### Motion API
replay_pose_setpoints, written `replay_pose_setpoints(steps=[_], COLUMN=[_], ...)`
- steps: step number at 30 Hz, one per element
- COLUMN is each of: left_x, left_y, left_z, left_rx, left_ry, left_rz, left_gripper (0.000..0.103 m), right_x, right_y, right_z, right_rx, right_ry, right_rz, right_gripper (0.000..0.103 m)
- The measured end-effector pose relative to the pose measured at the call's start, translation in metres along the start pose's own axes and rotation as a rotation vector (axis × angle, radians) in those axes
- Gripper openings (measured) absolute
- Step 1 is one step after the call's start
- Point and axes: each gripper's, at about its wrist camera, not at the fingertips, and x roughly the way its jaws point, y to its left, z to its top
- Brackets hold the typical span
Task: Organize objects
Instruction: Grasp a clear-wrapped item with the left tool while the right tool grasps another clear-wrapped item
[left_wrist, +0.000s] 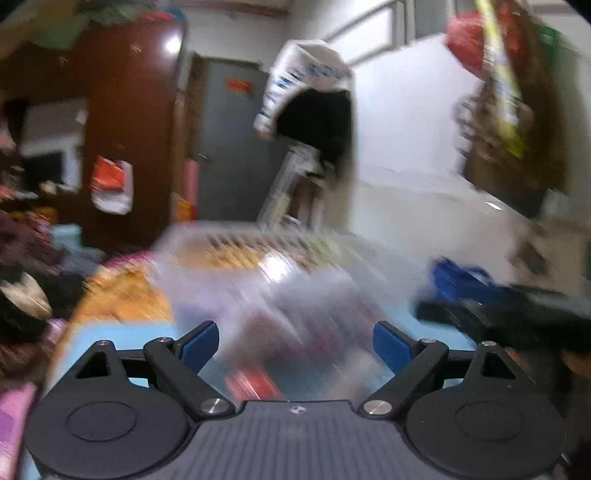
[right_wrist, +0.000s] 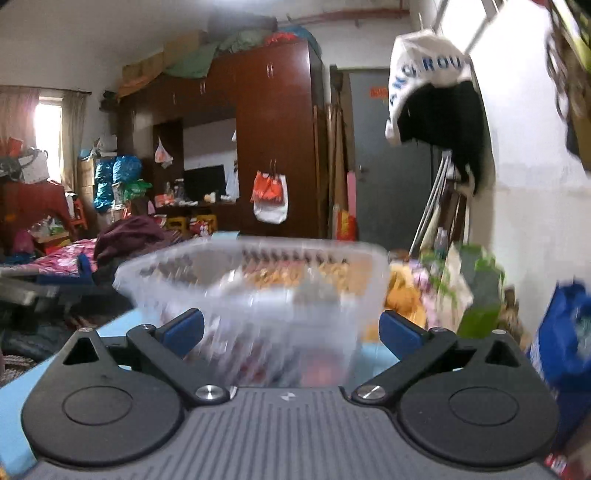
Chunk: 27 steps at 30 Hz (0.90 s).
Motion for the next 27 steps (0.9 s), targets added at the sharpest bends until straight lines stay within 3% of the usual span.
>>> replay_pose_setpoints(steps=[3,7,10,12,13,14,19,23,27], left_x=[-0.009,0.002,0.013,0.018,0.020,0.021,0.002,-0.024,-0.041], left_y=[-0.021,-0.056,-0.068,-0.068,-0.069,-0.069,-0.058,-0.032,-0.001], left_z=[-0.032,-0.057,-0.068,-0.074,-0.076,-0.080,-0.091,-0.099,-0.093], left_rx=[0.023,0.106,0.125,0.123,0.125,0.130,0.113,0.094,0.080], left_ry=[0.053,0.122,0.169,0.179,0.182,0.180,0.100,0.082,0.054], left_rz=[-0.080,-0.079,-0.067,-0.050,-0.038,-0.024,-0.037,-0.020,0.046], left_gripper=[0.093,0.092,0.082,0.081,0.072,0.056,0.056,0.056,0.057], right_x=[-0.008,-0.017,-0.016,-0.013,-0.012,-0.011,-0.012,0.005,0.027], right_y=[-0.007,-0.016,-0.016,-0.013,-0.013,-0.012,0.000,0.022,0.043], right_z=[-0.016,-0.023,-0.021,-0.021,-0.021,-0.020,-0.032,-0.039,-0.042], right_rx=[0.038,0.091,0.078,0.061,0.062,0.067,0.071,0.043,-0.016], right_ry=[0.018,0.006,0.007,0.010,0.010,0.009,0.014,0.111,0.213], right_rz=[0.001,0.005,-0.024,-0.037,-0.032,-0.023,0.032,0.095,0.126], right_gripper=[0.103,0.103,0.103,0.103,0.103,0.103,0.103,0.103,0.099])
